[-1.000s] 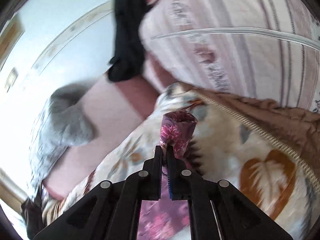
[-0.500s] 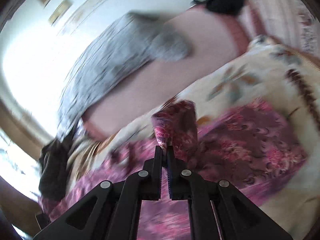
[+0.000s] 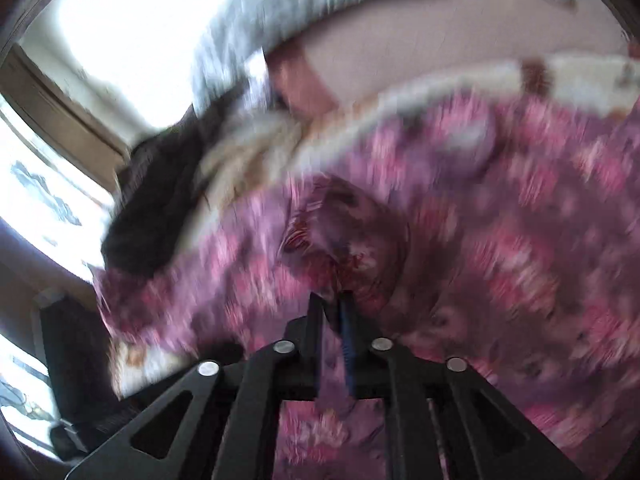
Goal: Fold small clothes
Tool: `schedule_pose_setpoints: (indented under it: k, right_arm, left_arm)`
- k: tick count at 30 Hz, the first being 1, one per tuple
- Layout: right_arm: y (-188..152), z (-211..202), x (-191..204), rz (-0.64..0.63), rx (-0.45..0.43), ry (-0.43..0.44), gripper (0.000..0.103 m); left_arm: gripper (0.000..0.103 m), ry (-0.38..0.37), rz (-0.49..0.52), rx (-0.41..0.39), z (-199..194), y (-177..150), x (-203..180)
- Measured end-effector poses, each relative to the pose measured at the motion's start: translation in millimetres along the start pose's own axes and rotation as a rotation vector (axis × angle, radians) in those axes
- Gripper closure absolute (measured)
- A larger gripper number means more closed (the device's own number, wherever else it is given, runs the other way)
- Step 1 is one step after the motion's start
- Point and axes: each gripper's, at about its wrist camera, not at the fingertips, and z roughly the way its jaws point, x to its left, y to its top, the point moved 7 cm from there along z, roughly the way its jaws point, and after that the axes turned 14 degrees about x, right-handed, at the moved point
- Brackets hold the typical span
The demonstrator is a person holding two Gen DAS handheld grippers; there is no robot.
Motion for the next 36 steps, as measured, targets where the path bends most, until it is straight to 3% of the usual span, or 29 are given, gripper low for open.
schedule_pose_setpoints:
  k: [2,4,5,6,7,9,13,17,18,19,20,21,23,26,29,34,36]
  right_arm:
    - [-14.6,12.2,-0.1,-0.003,0.07,-0.009,0.085]
    - [-23.5,1.4,-0.6,-0.013,0.057,0.008,0.084]
    - [-28.1,-12.3,-2.5,-0.016,0.016,0.02,0.083]
    - [-32.6,-36.8,-11.4,0.0,-0.062,0.039,0.075]
    - [-35.6,-58.5,-24.9,0.032,-0.133,0.044,0.065]
    - [-39.5,-98.0,-60.3,0.135,-0.281,0.011,0.058]
    - [-56.6,-165.2,-159.5,0.416,-0.515,-0.047,0.057]
    - [-72.8,-195.0,-217.4,0.56,-0.601,-0.01,0.057]
    - [-76.6,-200.1,-225.7,0.576,-0.617,-0.01,0.057]
    - [-79.9,-204.0,-235.8,0.6,-0.632,-0.009,0.057]
    - [-80.1,-204.3,-243.4,0.621,-0.631,-0.001,0.056]
    - [-78.3,-202.9,-249.1,0.636,-0.624,0.005,0.056]
    - [-76.9,-201.1,-258.4,0.664,-0.618,-0.003,0.056]
    - [-72.8,-195.6,-271.4,0.698,-0.585,-0.01,0.056]
    - [-69.3,-182.5,-277.3,0.703,-0.528,0.027,0.056]
    - [-55.5,-161.5,-260.5,0.611,-0.417,-0.027,0.052]
    - [-49.5,-143.7,-249.9,0.537,-0.334,-0.058,0.053]
  left_arm:
    - [0.041,-0.021,0.001,0.014,3.8,-1.7,-1.3]
    - [0.041,-0.035,0.005,0.027,7.3,-4.0,-3.6]
    - [0.041,-0.046,0.011,0.033,9.5,-5.4,-6.1]
    - [0.041,-0.057,0.017,0.04,11.8,-7.3,-9.6]
    - [0.038,-0.068,0.025,0.047,14.4,-8.9,-13.6]
    - [0.029,-0.076,0.035,0.057,21.0,-10.5,-22.6]
    - [0.021,-0.068,0.008,0.08,37.2,-5.4,-41.8]
    - [0.021,-0.02,-0.006,0.098,55.9,5.6,-60.8]
    - [0.023,0.002,-0.012,0.093,59.7,9.4,-65.0]
    - [0.046,0.019,-0.014,0.082,61.5,12.8,-68.4]
    - [0.066,0.042,-0.002,0.077,63.5,17.3,-73.4]
    - [0.096,0.056,0.008,0.09,65.6,19.6,-75.1]
    - [0.095,0.05,-0.028,0.079,58.7,23.9,-74.3]
    - [0.095,0.046,-0.047,-0.007,29.2,26.4,-67.7]
    - [0.095,0.108,-0.062,-0.075,5.0,25.5,-51.1]
    - [0.095,0.143,-0.119,0.008,20.9,15.7,-21.9]
    - [0.095,0.161,-0.121,0.025,30.0,13.0,-18.0]
